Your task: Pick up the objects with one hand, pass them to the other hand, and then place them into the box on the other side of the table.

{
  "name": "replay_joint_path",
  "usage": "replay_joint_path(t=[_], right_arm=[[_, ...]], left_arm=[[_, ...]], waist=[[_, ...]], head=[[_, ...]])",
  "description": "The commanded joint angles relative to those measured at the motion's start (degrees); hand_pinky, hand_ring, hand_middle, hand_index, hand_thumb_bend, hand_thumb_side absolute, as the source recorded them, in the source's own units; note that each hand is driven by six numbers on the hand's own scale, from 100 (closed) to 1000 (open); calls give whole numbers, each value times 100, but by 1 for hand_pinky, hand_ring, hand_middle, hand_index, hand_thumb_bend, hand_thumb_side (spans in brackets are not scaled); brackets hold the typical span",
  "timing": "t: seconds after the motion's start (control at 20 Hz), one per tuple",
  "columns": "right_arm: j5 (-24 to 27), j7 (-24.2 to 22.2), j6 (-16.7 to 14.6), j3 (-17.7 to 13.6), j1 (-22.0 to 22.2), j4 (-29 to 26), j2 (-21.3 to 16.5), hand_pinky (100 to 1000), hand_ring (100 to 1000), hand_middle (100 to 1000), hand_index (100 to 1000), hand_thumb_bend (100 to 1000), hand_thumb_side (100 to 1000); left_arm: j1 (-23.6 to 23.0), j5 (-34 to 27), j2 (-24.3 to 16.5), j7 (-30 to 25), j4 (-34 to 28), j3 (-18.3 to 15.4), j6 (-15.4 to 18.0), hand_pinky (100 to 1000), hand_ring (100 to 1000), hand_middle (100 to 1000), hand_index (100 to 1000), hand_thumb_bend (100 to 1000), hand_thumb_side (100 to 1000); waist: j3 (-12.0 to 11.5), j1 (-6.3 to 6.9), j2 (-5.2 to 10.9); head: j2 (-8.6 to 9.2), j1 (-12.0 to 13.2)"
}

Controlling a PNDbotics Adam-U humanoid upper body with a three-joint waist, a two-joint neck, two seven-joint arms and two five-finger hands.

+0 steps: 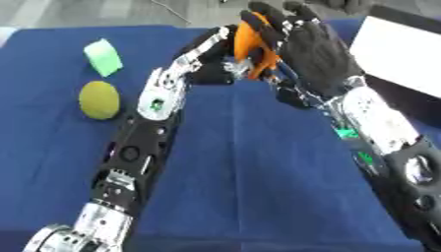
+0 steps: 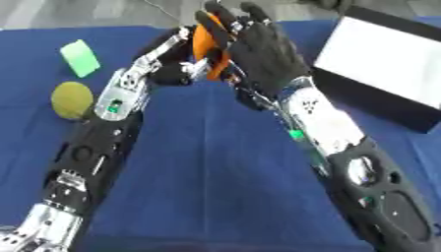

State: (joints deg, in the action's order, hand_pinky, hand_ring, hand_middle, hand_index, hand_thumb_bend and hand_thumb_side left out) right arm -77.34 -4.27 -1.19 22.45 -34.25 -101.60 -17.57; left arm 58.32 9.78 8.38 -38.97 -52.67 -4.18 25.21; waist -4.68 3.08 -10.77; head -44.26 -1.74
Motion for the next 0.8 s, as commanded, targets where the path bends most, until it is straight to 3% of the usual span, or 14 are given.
replay_joint_path(t=[0.05, 0.8], right_arm=[[130, 38, 77, -39, -81, 2, 89, 896, 697, 929, 1000, 100, 100], [91, -672, 465, -178, 93, 26, 151, 898, 963, 939, 1000, 100, 155]], left_arm=[[93, -71, 154, -1300, -247, 143, 1238, 588, 378, 385, 533, 100, 377], [127, -483, -154, -1300, -208, 418, 1395, 591, 377, 383, 532, 100, 367]], waist=[[2, -20, 70], [6, 52, 63]], head=[[14, 24], [14, -433]])
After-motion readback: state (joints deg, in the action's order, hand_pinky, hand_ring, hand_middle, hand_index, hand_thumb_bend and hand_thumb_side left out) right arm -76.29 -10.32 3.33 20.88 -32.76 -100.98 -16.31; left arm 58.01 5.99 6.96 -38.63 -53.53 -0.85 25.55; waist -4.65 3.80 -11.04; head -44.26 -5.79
